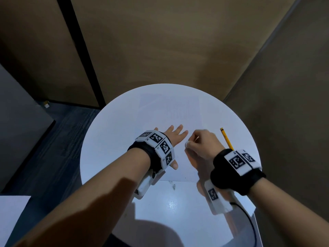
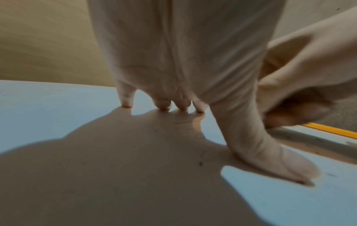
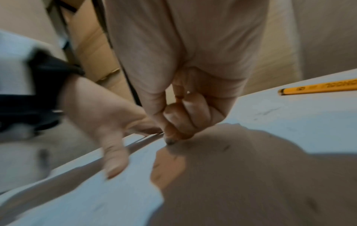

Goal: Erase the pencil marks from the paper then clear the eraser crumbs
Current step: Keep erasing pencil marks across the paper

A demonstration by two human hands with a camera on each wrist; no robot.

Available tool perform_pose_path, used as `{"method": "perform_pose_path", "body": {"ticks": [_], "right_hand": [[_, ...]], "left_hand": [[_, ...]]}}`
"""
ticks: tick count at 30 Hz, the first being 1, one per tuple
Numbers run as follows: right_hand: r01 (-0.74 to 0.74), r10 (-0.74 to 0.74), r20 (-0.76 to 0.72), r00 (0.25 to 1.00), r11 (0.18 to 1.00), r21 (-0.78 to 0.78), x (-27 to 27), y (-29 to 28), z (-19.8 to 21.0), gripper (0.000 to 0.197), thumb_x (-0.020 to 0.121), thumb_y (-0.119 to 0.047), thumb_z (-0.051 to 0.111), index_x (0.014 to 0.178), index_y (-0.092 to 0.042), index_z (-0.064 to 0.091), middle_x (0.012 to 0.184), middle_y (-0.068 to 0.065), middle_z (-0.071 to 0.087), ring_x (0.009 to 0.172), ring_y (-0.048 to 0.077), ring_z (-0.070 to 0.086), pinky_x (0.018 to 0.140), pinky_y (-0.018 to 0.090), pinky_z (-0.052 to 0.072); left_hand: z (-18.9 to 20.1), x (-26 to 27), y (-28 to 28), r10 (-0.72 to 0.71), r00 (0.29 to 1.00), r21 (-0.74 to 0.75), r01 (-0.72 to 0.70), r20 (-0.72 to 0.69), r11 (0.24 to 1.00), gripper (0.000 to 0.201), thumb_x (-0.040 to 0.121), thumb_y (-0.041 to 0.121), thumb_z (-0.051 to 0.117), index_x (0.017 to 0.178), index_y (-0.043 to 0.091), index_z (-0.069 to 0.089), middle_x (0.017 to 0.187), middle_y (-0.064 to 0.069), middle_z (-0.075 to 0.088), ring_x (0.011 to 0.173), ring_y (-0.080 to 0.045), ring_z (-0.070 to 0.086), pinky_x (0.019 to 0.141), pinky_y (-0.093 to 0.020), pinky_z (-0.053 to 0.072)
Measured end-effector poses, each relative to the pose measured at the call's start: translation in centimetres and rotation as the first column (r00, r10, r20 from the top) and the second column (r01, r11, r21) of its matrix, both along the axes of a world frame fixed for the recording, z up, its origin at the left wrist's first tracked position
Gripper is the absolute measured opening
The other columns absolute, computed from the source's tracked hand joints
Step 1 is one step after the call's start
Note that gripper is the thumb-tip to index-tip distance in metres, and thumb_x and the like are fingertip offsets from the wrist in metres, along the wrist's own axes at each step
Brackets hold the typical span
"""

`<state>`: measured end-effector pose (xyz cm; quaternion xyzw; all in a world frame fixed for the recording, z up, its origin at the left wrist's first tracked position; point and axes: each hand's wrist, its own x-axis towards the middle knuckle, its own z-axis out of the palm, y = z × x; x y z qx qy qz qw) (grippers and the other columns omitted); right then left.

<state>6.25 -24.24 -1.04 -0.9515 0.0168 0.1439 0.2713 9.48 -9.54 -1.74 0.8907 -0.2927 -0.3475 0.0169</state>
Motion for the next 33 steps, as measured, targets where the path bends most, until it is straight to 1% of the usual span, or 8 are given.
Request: {"method": "perform_pose_path", "body": {"ticks": [3, 7, 10, 16, 21, 27, 31, 33], "right_hand": [[-0.139, 0.136, -0.132, 0.982, 0.99, -0.015, -1.5, -0.1, 0.3, 0.01, 0.086, -0.02, 0.061, 0.079, -0.016, 0.057, 0.074, -0.008, 0.057, 0.065, 0.002, 0.05, 0.053, 0.013, 0.034], [-0.023, 0.021, -0.092, 0.996, 0.999, -0.023, 0.7, -0.4, 0.7, 0.01, 0.085, -0.018, 0.062, 0.076, -0.014, 0.057, 0.076, 0.0, 0.058, 0.07, 0.013, 0.053, 0.053, 0.016, 0.036], [0.055, -0.055, -0.036, 0.998, 0.998, -0.015, 0.9, -0.1, 0.5, 0.009, 0.085, -0.017, 0.061, 0.082, -0.009, 0.06, 0.083, 0.005, 0.06, 0.076, 0.018, 0.054, 0.055, 0.021, 0.039], [-0.079, 0.081, -0.163, 0.983, 0.997, 0.021, -2.3, -0.3, 0.4, 0.012, 0.085, -0.019, 0.062, 0.075, -0.016, 0.057, 0.072, -0.006, 0.059, 0.062, 0.004, 0.052, 0.053, 0.015, 0.036], [0.142, -0.142, -0.014, 0.99, 0.989, 0.045, 0.6, -0.8, 0.2, 0.01, 0.085, -0.017, 0.061, 0.08, -0.008, 0.06, 0.086, 0.008, 0.064, 0.074, 0.018, 0.056, 0.063, 0.024, 0.042], [-0.072, 0.074, -0.159, 0.984, 0.997, 0.02, -2.4, -0.2, 0.5, 0.01, 0.085, -0.019, 0.063, 0.079, -0.012, 0.059, 0.072, -0.004, 0.059, 0.063, 0.006, 0.052, 0.054, 0.016, 0.039], [0.114, -0.113, -0.039, 0.993, 0.993, 0.032, 0.3, -0.8, 0.3, 0.009, 0.084, -0.016, 0.062, 0.079, -0.009, 0.06, 0.084, 0.007, 0.064, 0.074, 0.018, 0.057, 0.064, 0.024, 0.042], [0.166, -0.167, 0.0, 0.986, 0.984, 0.061, 0.1, -0.6, 0.1, 0.01, 0.084, -0.016, 0.061, 0.078, -0.009, 0.059, 0.083, 0.007, 0.064, 0.077, 0.02, 0.057, 0.06, 0.024, 0.041]], "left_hand": [[0.4, 0.0, -0.2, -0.015, 1.0, 0.009, 0.015, -0.009, 1.0, 0.123, 0.073, 0.043, 0.078, 0.15, 0.027, -0.016, 0.155, 0.0, -0.026, 0.145, -0.026, -0.016, 0.109, -0.066, 0.006], [-0.5, 0.4, -0.1, -0.029, 1.0, -0.004, 0.029, -0.011, 1.0, 0.122, 0.07, 0.047, 0.079, 0.147, 0.041, -0.015, 0.155, -0.002, -0.027, 0.144, -0.031, -0.017, 0.105, -0.07, 0.005], [-0.5, 0.4, -0.1, -0.021, 1.0, 0.004, 0.021, -0.009, 1.0, 0.121, 0.07, 0.046, 0.079, 0.147, 0.042, -0.014, 0.155, -0.003, -0.028, 0.144, -0.031, -0.018, 0.105, -0.07, 0.005], [-1.5, 0.3, 0.0, -0.016, 0.999, -0.007, 0.016, 0.038, 1.0, 0.12, 0.07, 0.046, 0.079, 0.146, 0.044, -0.013, 0.155, 0.0, -0.027, 0.144, -0.029, -0.017, 0.106, -0.069, 0.005], [-1.2, 0.4, -0.2, -0.028, 0.999, 0.01, 0.028, 0.035, 1.0, 0.119, 0.071, 0.046, 0.078, 0.147, 0.042, -0.013, 0.155, -0.001, -0.028, 0.144, -0.031, -0.017, 0.105, -0.07, 0.007], [-1.3, 0.5, -0.4, -0.022, 0.999, 0.011, 0.022, 0.037, 1.0, 0.121, 0.069, 0.045, 0.08, 0.147, 0.045, -0.012, 0.154, 0.0, -0.029, 0.144, -0.031, -0.017, 0.104, -0.071, 0.009], [-1.0, 0.7, -0.6, -0.04, 0.999, 0.035, 0.039, 0.022, 0.999, 0.12, 0.069, 0.048, 0.079, 0.146, 0.046, -0.014, 0.154, -0.002, -0.03, 0.143, -0.033, -0.018, 0.103, -0.072, 0.01], [-1.0, 0.5, -0.6, -0.037, 0.999, 0.051, 0.035, 0.029, 0.998, 0.119, 0.07, 0.047, 0.078, 0.145, 0.046, -0.014, 0.154, -0.002, -0.03, 0.143, -0.033, -0.018, 0.104, -0.071, 0.011]]}}
